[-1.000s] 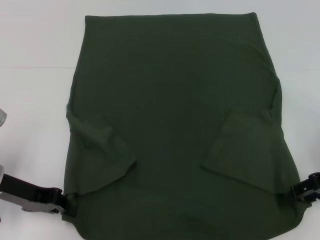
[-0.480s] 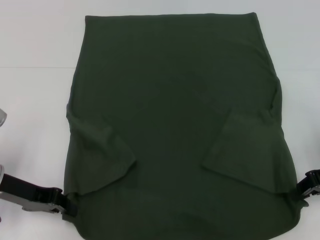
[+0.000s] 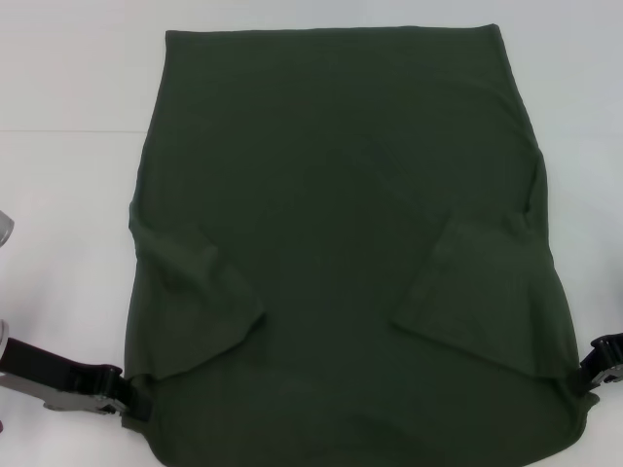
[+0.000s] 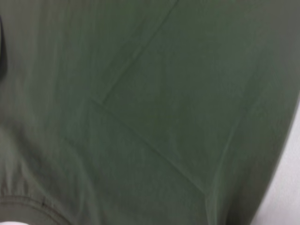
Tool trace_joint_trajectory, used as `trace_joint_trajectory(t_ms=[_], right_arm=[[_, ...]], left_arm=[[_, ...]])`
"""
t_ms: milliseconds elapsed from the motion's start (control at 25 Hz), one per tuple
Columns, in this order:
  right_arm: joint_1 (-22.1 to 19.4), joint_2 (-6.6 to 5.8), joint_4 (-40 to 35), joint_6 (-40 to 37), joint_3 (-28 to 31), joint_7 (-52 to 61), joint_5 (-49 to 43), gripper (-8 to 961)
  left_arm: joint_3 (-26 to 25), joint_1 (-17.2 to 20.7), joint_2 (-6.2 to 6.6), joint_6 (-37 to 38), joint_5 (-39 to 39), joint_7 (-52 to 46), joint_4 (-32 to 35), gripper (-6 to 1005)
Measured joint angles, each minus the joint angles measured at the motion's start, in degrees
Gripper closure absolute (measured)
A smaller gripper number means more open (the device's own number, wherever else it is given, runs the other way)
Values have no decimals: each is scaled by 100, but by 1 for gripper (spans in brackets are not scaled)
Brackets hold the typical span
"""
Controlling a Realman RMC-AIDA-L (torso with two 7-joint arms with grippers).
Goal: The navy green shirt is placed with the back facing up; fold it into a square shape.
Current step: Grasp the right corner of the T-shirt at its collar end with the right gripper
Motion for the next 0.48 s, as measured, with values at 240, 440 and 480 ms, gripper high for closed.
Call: trace_joint_trajectory(t_ms=[240,440,480], right_arm=[[-4,-1,-55,-73,-69,-55,0,946],[-33,-48,-65,-131,-353,-31,-2,944],[-41,-53,-70,-135,-408,-33,-7,943]], left_arm=[[-2,-3,0,-1,1,-1,0,963],[-9,-7,0,0,1,-1,4,963],[-9,-7,0,0,1,-1,3,963]])
